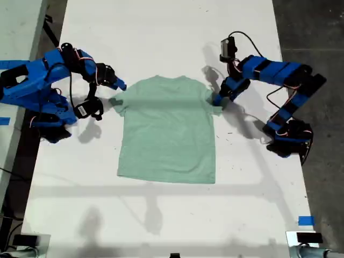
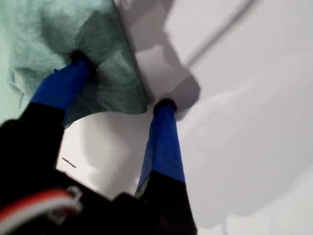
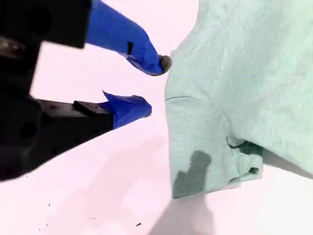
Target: Fold tshirt
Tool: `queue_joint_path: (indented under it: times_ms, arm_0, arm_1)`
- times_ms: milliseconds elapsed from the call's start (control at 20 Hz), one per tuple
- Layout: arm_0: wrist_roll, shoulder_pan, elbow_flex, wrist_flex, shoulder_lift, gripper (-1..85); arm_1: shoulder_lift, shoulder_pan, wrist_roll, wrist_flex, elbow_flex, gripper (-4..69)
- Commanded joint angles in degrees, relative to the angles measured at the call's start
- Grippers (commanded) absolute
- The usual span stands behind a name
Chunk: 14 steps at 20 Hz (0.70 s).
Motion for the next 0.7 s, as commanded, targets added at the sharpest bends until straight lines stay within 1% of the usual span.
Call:
queue_joint_path:
  times_ms: [0,50,100,150,300,400,550,650]
  arm_0:
    - [0.5,-0.6,-0.7,-0.9,0.1,11.2]
    - [0.5,-0.6,-0.7,-1.0,0.1,11.4]
    - [0.5,-0.7,-0.7,-1.0,0.1,11.5]
    - [0.5,-0.8,-0.7,-1.0,0.1,11.6]
    - [0.7,-1.0,-0.8,-0.9,0.1,11.7]
    - [0.8,-1.0,-0.8,-0.8,0.1,11.7]
    - [0.8,-0.9,-0.7,-0.6,0.3,11.7]
    - [0.8,-0.8,-0.7,-0.7,0.4,11.7]
  arm_1:
    - [-4.1,-0.7,-1.1,2.8,-8.0,29.7]
    - [-5.4,-1.0,-1.4,3.4,-9.3,26.8]
    - [-6.1,-1.1,-1.5,3.8,-10.0,17.2]
    - [-6.4,-0.9,-1.1,4.1,-10.5,4.6]
    - [-6.2,2.1,-2.4,6.9,-12.7,-1.1]
    - [-4.6,4.1,-3.3,10.5,-15.0,-1.1]
    - [1.4,4.1,-3.8,19.1,-20.7,-1.1]
    - [5.4,2.4,-2.2,25.7,-25.8,-1.1]
